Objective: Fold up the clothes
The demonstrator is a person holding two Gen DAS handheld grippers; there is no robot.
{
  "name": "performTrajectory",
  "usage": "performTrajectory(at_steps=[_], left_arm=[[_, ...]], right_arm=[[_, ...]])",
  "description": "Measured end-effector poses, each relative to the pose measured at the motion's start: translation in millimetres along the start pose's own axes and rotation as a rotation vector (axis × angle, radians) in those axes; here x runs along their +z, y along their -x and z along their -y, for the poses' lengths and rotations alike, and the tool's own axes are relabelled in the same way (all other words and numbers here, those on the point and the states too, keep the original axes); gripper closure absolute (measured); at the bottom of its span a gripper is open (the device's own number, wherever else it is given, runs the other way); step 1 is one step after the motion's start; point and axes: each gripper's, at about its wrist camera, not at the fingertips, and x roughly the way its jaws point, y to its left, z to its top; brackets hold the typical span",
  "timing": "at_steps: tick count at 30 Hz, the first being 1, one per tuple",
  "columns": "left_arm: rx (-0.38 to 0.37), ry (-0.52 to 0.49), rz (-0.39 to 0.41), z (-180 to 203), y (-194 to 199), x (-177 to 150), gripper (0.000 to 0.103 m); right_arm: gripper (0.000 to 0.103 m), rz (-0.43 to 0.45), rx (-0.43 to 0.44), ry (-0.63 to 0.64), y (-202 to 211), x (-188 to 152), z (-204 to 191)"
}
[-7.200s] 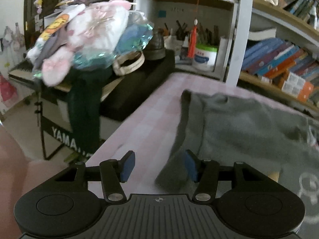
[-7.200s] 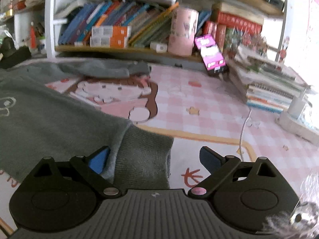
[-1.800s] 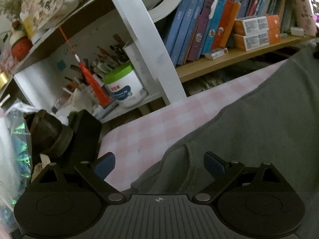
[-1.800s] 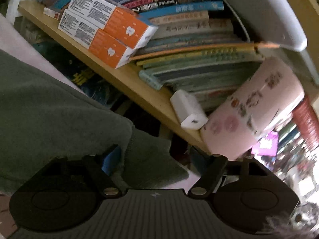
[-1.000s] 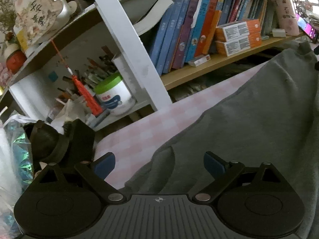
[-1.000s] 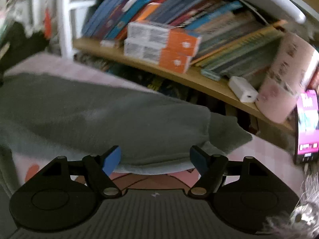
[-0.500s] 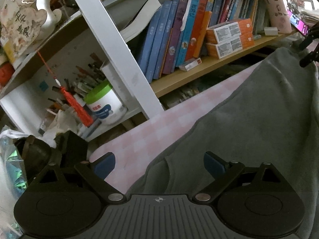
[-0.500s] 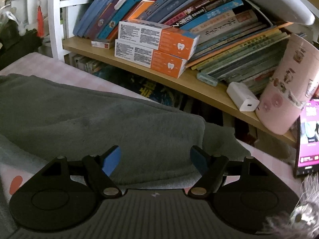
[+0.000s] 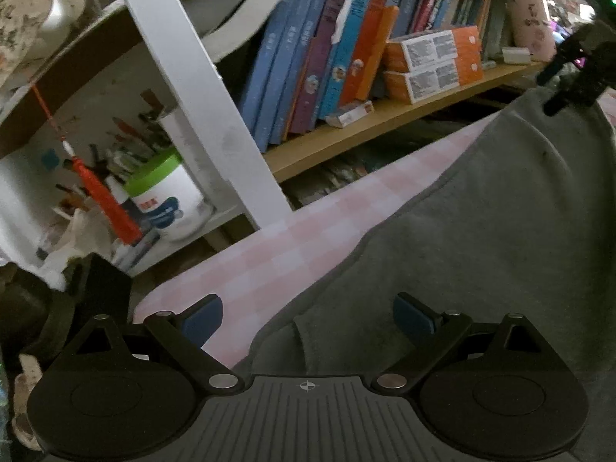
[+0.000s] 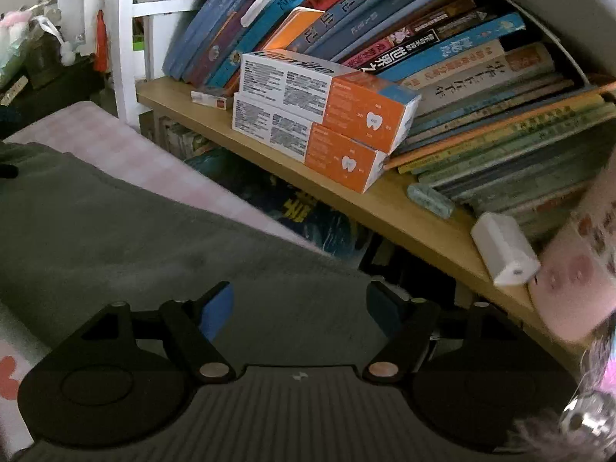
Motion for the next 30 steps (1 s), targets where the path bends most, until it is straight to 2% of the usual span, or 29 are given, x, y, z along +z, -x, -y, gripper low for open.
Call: performTrajectory(at_steps=[4, 8, 10, 13, 19, 22, 23, 24, 25, 26, 27, 28, 30], left_arm=[[-0.011, 0.004, -0.002, -4, -7, -2, 0.006], [-0.006, 0.056, -0.002, -15, -12, -1, 0.007], [-0.040, 0.073, -0.016, -20, -17, -1, 0.007], [-0.094, 0.092, -0.039, -26, -24, -1, 0.014], [-0.189, 0.176, -0.055, -39, -40, -2, 0.015], [-0.246, 0.238, -0.068, -45, -45, -3, 0.025], [-0.262, 0.256, -0.071, -46, -45, -4, 0.032], [-0.281, 0.276, -0.077, -48, -44, -5, 0.036], [-0.289, 0.290, -0.083, -49, -44, -6, 0.038], [-0.298, 0.285, -0.088, -48, -41, -6, 0.043], [-0.308, 0.280, -0.093, -47, -39, -6, 0.052], [-0.317, 0.275, -0.098, -46, -37, -6, 0.057], [-0.338, 0.259, -0.117, -42, -31, -5, 0.075]], right_arm=[[0.028, -0.005, -0.002, 0.034, -12, 8, 6], [0.031, -0.008, 0.016, 0.022, -22, 14, 13], [0.032, -0.018, 0.037, 0.009, -27, 17, 17], [0.037, -0.057, 0.057, -0.002, -35, 16, 23], [0.037, -0.069, 0.116, -0.096, -40, 9, 39], [0.039, -0.061, 0.122, -0.119, -39, 6, 40], [0.041, -0.061, 0.123, -0.122, -38, 6, 40], [0.048, -0.063, 0.124, -0.121, -37, 6, 40], [0.060, -0.067, 0.129, -0.119, -34, 5, 41], [0.068, -0.073, 0.135, -0.121, -30, 4, 41], [0.082, -0.080, 0.142, -0.123, -27, 2, 42], [0.088, -0.087, 0.149, -0.126, -23, 0, 43], [0.091, -0.087, 0.134, -0.101, -14, -6, 37]])
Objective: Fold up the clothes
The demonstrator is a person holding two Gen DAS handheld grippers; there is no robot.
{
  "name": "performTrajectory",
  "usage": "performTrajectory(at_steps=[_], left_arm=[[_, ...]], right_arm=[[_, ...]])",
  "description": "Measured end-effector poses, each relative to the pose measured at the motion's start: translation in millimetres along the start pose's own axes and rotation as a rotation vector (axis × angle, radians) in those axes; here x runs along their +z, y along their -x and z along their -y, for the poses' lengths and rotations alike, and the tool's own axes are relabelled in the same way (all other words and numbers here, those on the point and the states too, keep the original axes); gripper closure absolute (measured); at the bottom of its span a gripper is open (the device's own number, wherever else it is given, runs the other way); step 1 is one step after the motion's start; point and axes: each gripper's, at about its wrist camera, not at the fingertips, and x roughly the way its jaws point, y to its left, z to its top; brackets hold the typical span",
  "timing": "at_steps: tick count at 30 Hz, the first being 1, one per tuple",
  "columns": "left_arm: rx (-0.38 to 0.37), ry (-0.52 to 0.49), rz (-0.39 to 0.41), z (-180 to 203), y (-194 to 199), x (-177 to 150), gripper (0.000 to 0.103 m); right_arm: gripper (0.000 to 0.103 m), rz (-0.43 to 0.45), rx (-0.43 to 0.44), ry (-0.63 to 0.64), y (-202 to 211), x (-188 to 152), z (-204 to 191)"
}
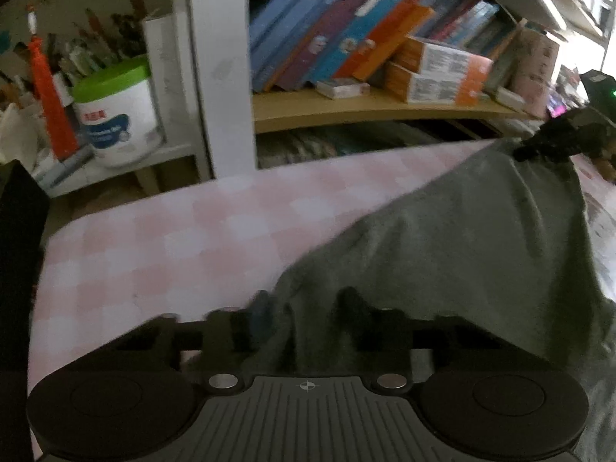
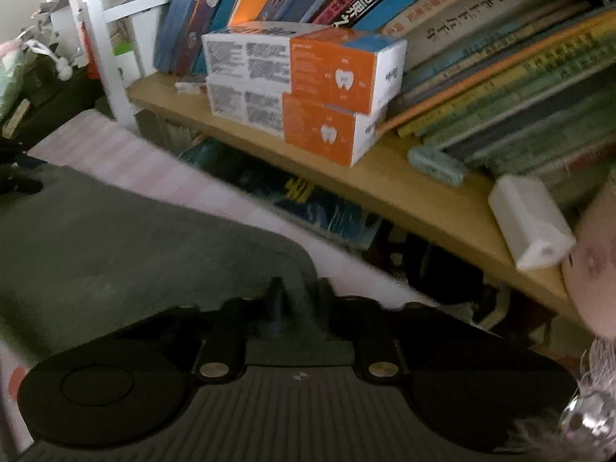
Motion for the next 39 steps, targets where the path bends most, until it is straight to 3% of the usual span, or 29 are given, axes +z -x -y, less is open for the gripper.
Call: performTrajectory(at_steps=[2, 5, 7, 10, 17, 23, 28, 32, 37, 39], left_arm=[[0.033, 0.009, -0.023, 8, 1, 2, 0.079], [0.123, -0.012, -0.030, 26, 2, 7, 0.081], [0.171, -0.038, 0.013, 35, 12, 8, 0.081], [0.212, -0.042, 0.088, 46, 36, 7, 0.081], [0.278, -0.092, 0.263, 78, 118, -24, 0.081], [0.325, -0.155, 0.385, 120, 188, -77, 0.081], [0.327, -0.152, 0.393, 148, 215, -137, 0.079], [0.346, -0.149, 0.326, 165, 207, -183, 0.073], [0.357, -0.063, 0.290, 176, 199, -224, 0.060], [0.328, -0.005, 0.315, 180, 205, -238, 0.055]], right_arm=[[0.092, 0.006, -0.026, 0.031, 7, -8, -8], [0.093, 0.070, -0.153, 0.061, 19, -19, -27], [0.092, 0.126, -0.234, 0.017, 30, -22, -38], [0.093, 0.182, -0.312, 0.053, 50, -27, -61], [0.093, 0.356, -0.390, 0.097, 127, -56, -113], [0.093, 0.456, -0.430, 0.173, 197, -129, -181], [0.093, 0.397, -0.413, 0.300, 234, -205, -234], [0.093, 0.332, -0.409, 0.362, 241, -251, -265], [0.090, 0.258, -0.363, 0.255, 234, -280, -275], [0.088, 0.217, -0.336, 0.179, 230, -287, -275]])
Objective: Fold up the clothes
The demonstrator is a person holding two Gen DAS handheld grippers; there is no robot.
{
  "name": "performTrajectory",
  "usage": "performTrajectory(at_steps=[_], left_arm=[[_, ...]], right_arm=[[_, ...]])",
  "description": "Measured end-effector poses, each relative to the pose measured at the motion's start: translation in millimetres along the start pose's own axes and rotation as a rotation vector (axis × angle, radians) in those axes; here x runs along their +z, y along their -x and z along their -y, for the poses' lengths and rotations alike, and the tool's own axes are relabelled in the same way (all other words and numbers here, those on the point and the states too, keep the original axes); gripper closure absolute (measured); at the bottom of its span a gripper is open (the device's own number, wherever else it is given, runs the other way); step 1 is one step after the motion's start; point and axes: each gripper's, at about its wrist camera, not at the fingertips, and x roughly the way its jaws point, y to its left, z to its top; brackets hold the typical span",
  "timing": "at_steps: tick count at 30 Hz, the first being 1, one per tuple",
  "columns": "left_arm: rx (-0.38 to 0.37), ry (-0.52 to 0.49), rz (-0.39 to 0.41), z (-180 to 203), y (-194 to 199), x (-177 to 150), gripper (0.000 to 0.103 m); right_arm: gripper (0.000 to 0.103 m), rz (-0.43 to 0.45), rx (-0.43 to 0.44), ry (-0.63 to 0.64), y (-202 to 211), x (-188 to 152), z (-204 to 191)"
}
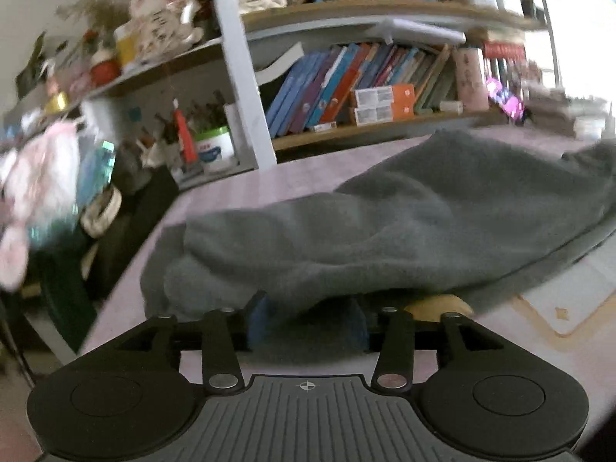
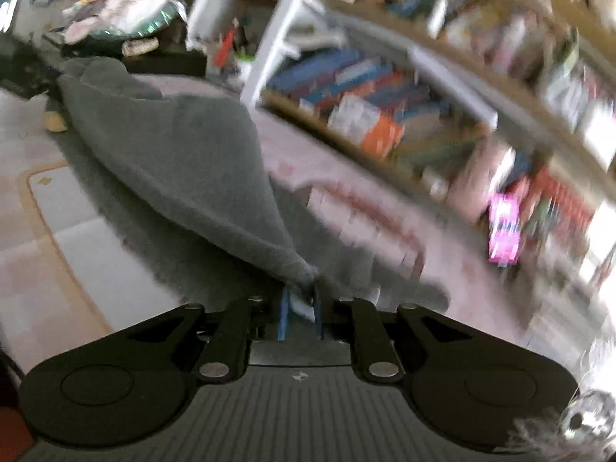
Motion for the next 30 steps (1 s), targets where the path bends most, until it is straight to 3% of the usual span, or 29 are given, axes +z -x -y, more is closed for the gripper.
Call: performTrajectory(at_steps=[2, 3, 6, 9, 12, 16, 17, 19, 26, 30], left_arm=[[-0.044, 0.092, 0.026, -4, 12, -8, 0.045], [-0.055, 0.135, 0.040, -6, 17, -11, 0.040], [-0.089, 0.255, 0.068, -18, 28, -17, 0.035], [-0.103, 0.346, 0.096, -30, 39, -17, 0.033], [-0.126, 0.472, 0.128, -49, 45, -20, 0.032], [-0.221, 0.786, 0.116, -81, 34, -38, 0.040], [-0.250, 0.875, 0.109, -89, 31, -43, 0.051], [-0.312, 1.022, 0.102, -99, 17, -50, 0.056], [-0.253, 1.128, 0.068, -103, -18, -45, 0.056], [-0.216, 1.153, 0.060, -107, -33, -46, 0.056]], right_arm=[[0.088, -0.020, 0.027, -0.092, 3, -6, 0], [0.084, -0.017, 0.033, -0.145, 6, -9, 1], [0.063, 0.018, 0.062, -0.385, 18, -16, 14], [0.060, 0.066, 0.150, -0.668, 31, -24, 35], [0.059, 0.077, 0.213, -0.797, 38, -23, 49], [0.050, 0.085, 0.198, -0.864, 36, -16, 59], [0.049, 0.083, 0.206, -0.895, 33, -17, 63], [0.045, 0.067, 0.226, -0.974, 24, -17, 73], [0.043, -0.010, 0.179, -1.157, -6, -16, 103], [0.053, -0.029, 0.131, -1.205, -20, -20, 112]])
